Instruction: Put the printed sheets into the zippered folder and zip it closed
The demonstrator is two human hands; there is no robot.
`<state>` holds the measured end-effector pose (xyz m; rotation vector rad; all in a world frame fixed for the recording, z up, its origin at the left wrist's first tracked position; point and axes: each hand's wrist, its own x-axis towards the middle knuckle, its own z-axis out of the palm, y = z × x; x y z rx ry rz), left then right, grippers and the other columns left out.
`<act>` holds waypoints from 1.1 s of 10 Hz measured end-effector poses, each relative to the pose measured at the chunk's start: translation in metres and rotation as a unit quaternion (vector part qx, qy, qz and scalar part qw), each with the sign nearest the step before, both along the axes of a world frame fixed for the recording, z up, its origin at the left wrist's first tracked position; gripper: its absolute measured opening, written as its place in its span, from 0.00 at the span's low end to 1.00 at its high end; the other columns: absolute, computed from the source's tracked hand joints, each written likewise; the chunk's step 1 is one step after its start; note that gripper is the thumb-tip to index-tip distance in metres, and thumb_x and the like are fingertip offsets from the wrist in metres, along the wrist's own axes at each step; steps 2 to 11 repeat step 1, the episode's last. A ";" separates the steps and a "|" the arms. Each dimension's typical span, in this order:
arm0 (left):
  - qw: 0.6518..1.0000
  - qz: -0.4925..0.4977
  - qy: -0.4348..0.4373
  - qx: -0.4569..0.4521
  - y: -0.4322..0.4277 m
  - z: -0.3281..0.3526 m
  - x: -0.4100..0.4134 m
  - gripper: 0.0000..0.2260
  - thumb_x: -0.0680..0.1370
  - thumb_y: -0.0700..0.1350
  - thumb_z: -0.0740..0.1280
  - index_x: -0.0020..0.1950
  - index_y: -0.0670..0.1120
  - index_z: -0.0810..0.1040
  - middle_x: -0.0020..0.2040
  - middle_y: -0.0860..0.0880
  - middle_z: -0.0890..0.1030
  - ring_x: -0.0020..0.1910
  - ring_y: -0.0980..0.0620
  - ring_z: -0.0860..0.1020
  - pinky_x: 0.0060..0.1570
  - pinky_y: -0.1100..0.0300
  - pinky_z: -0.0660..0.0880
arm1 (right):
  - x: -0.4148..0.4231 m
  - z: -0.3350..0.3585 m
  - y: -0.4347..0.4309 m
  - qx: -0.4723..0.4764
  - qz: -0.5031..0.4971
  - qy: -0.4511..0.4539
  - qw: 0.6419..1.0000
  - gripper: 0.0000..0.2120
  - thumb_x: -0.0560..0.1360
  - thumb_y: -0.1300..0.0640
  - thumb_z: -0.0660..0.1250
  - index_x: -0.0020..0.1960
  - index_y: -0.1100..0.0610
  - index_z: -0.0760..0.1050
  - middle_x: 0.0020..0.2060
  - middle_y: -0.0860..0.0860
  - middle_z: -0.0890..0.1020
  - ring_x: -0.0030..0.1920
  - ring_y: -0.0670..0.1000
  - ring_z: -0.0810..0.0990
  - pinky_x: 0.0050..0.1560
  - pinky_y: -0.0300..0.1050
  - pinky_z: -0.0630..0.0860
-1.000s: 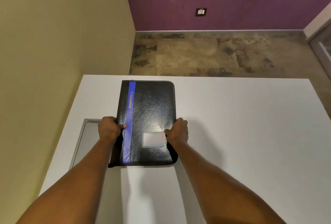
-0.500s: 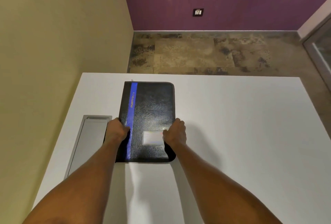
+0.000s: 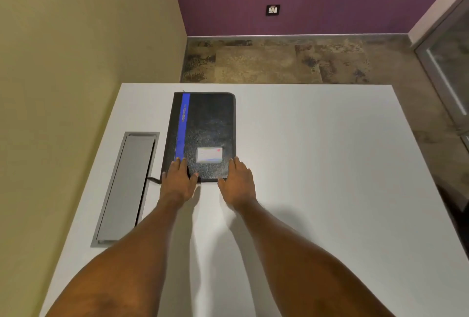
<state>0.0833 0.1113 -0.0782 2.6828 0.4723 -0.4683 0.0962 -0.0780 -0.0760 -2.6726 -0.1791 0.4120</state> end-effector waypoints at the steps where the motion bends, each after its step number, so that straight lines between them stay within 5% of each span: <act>1: 1.000 -0.017 -0.016 -0.006 -0.025 -0.001 -0.031 0.31 0.84 0.54 0.61 0.83 0.43 0.57 0.84 0.43 0.56 0.83 0.44 0.54 0.79 0.41 0.55 | -0.031 -0.002 -0.022 -0.016 0.006 0.027 0.999 0.33 0.82 0.46 0.60 0.82 0.60 0.56 0.82 0.58 0.58 0.80 0.57 0.59 0.79 0.57 0.57; 11: 1.000 -0.017 -0.016 -0.006 -0.025 -0.001 -0.031 0.31 0.84 0.54 0.61 0.83 0.43 0.57 0.84 0.43 0.56 0.83 0.44 0.54 0.79 0.41 0.55 | -0.031 -0.002 -0.022 -0.016 0.006 0.027 0.999 0.33 0.82 0.46 0.60 0.82 0.60 0.56 0.82 0.58 0.58 0.80 0.57 0.59 0.79 0.57 0.57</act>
